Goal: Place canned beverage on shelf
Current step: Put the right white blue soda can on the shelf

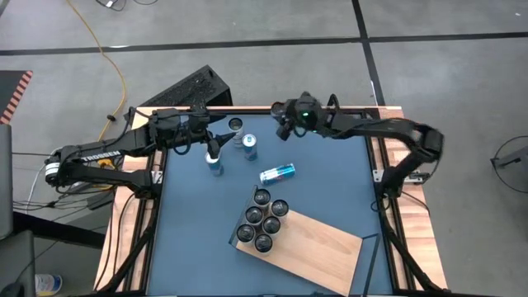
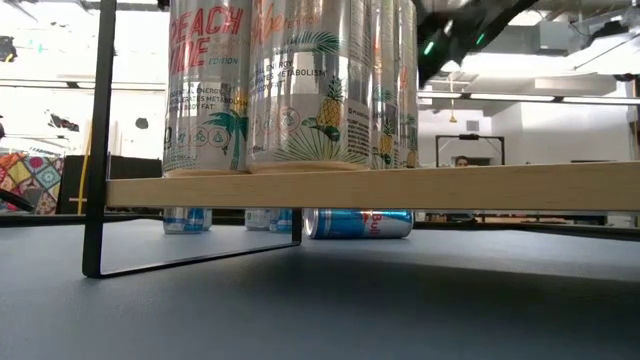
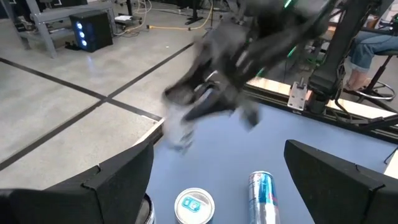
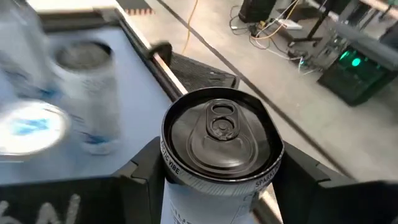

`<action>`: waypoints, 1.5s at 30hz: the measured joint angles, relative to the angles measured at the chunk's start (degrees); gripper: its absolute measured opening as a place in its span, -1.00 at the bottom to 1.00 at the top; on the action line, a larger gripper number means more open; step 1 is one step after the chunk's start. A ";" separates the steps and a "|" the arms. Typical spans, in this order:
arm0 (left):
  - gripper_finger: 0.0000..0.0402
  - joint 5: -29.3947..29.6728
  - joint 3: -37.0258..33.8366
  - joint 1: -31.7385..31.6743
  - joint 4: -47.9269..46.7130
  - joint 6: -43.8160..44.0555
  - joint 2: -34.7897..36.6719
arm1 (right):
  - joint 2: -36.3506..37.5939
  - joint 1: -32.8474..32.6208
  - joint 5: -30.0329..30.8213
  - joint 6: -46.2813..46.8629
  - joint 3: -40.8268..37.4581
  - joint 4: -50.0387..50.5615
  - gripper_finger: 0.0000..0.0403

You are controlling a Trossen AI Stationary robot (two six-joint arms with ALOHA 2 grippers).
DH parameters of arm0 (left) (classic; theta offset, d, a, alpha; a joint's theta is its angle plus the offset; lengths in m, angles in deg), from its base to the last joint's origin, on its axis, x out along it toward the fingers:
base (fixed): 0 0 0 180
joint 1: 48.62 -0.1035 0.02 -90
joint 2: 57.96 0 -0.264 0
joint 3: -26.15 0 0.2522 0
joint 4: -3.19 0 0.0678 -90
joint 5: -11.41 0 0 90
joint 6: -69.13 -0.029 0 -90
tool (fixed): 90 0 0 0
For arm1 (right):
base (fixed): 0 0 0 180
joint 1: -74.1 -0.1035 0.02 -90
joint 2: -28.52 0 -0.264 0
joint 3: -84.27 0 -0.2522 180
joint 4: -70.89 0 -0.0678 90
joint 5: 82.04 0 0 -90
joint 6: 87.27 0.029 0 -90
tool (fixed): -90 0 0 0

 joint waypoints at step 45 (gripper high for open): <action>0.73 -0.37 0.00 3.35 -2.42 4.94 -0.02 | -11.66 -66.68 41.95 87.03 26.41 76.98 0.03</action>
